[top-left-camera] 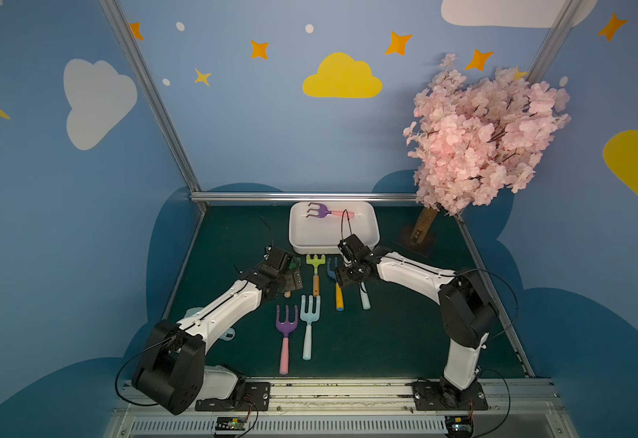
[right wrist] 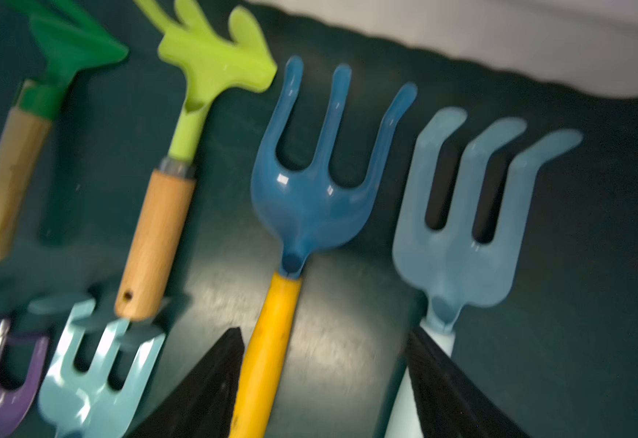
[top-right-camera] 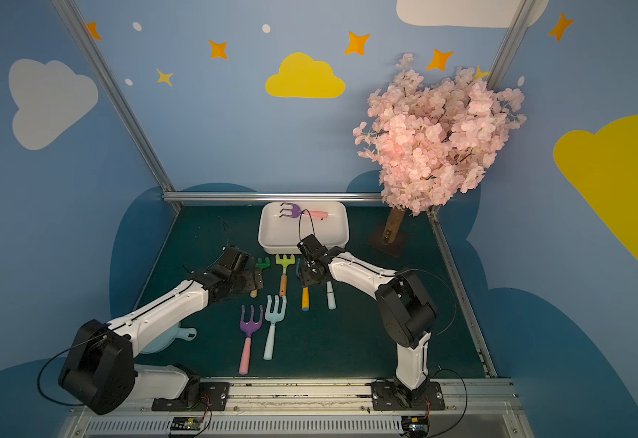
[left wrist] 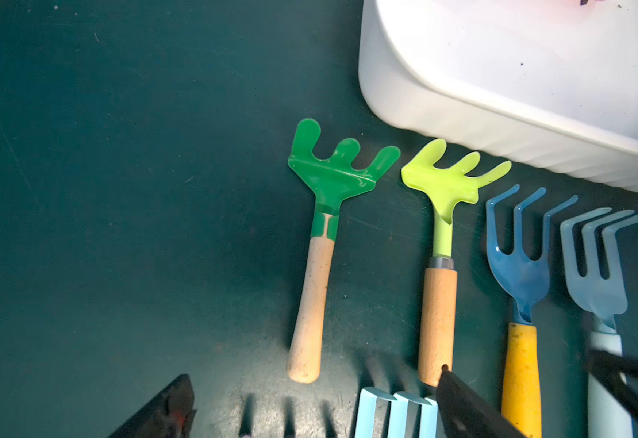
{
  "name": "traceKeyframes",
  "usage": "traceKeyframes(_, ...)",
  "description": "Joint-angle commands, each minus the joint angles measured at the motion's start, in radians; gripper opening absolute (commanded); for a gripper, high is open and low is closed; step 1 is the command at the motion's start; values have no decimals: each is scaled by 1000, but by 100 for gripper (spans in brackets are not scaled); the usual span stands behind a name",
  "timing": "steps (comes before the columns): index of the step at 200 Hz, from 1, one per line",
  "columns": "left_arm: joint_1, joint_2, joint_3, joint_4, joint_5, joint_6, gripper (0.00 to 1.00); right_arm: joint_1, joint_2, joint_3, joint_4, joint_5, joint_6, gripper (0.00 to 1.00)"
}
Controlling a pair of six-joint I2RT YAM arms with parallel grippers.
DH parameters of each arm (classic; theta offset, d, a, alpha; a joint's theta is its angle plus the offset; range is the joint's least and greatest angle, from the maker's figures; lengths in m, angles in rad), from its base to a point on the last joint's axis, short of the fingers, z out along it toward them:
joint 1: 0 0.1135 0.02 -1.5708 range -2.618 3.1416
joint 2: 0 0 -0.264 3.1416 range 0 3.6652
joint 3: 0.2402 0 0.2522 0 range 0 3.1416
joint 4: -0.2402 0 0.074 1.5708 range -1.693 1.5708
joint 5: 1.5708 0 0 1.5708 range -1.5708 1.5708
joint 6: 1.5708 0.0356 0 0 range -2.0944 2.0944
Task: Take the hand rake out of the storage box
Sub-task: Adjust the rake at the center of the board.
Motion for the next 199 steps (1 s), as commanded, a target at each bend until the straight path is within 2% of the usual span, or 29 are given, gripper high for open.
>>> traceKeyframes(1,5,-20,-4,19,21,17,100,40,-38,-72,14,-2,40,71)
traceKeyframes(20,5,-26,-9,18,24,23,100,68,-29,-91,21,-22,45,67)
traceKeyframes(42,8,-36,-24,20,18,23,100,77,23,-72,12,-10,51,57)
traceKeyframes(89,23,-52,-46,23,18,20,100,74,124,11,3,-13,56,28)
traceKeyframes(137,37,-51,-55,36,28,26,100,58,164,56,2,7,82,18)
traceKeyframes(199,38,-18,-45,61,63,38,100,34,155,32,25,63,166,9)
